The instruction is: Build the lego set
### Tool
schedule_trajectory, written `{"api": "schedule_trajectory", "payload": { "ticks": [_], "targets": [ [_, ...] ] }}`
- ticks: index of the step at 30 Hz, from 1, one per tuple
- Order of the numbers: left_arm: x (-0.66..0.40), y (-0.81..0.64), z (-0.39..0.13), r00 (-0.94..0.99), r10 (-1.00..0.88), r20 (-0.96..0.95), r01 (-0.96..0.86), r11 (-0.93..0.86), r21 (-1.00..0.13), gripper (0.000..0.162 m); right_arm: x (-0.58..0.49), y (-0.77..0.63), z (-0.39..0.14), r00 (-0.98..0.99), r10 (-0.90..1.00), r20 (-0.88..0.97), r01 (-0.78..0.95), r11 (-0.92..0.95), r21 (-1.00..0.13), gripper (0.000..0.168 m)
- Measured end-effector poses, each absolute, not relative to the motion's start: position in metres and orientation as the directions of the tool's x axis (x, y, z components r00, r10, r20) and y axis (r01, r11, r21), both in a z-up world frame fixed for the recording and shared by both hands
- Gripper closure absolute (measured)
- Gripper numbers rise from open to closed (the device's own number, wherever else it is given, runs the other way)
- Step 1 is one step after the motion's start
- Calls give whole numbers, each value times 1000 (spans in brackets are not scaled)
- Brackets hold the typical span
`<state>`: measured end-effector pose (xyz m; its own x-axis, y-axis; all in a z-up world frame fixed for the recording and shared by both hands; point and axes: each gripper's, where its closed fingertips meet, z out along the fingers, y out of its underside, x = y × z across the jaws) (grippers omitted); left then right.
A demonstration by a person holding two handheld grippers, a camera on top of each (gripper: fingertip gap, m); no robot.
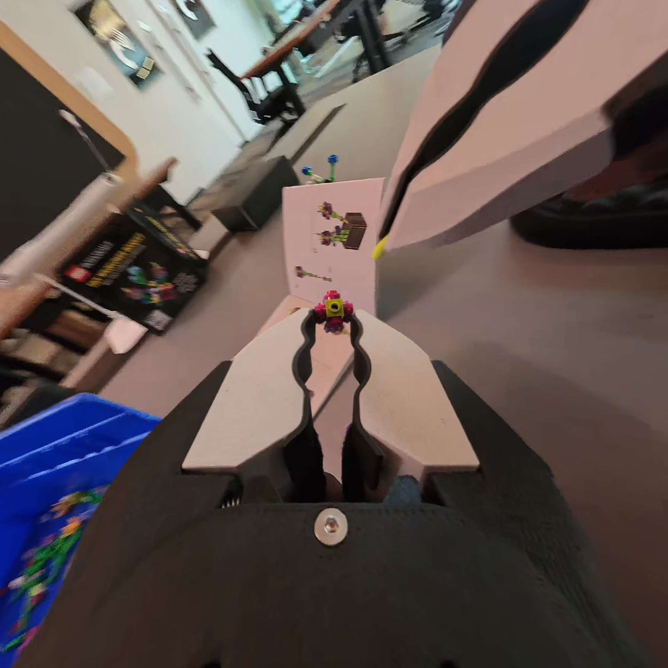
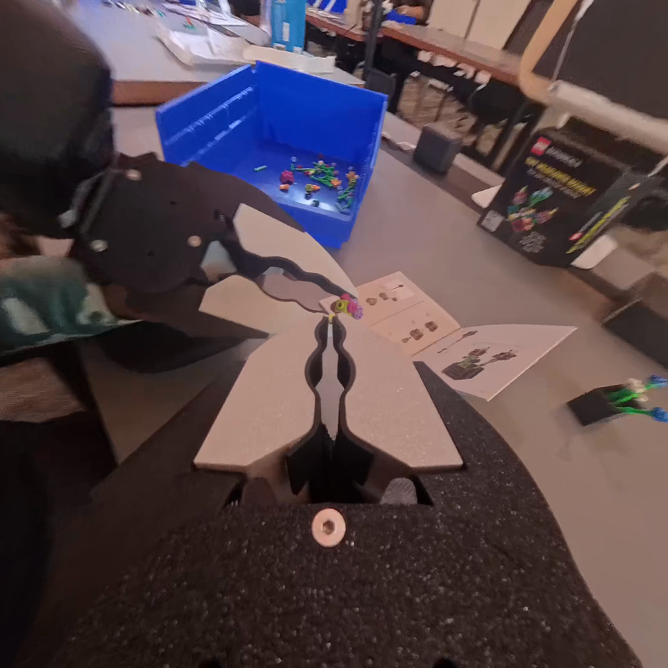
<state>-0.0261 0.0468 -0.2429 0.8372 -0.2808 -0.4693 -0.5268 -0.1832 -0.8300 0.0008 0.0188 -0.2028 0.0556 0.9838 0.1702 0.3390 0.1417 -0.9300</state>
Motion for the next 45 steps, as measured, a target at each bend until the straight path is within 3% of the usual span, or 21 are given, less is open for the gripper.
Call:
{"api": "schedule_trajectory", "payload": {
  "ticks": [5, 13, 37, 45],
  "targets": [
    [-27, 47, -232, 741, -121, -660, -671, -162, -723, 144, -9, 23, -201, 187, 919, 347, 285, 287, -915, 166],
    [-26, 52, -231, 672, -92, -735, -736, -189, -650, 143, -12, 27, -209, 248, 871, 423, 340, 331, -880, 166],
    [-25, 50, -228, 650, -60, -758, -754, -181, -632, 144, -15, 29, -213, 280, 866, 414, 342, 313, -886, 166],
    [-24, 48, -226, 598, -47, -800, -795, -158, -585, 144, -14, 28, -213, 273, 902, 335, 313, 246, -917, 166]
  ]
}}
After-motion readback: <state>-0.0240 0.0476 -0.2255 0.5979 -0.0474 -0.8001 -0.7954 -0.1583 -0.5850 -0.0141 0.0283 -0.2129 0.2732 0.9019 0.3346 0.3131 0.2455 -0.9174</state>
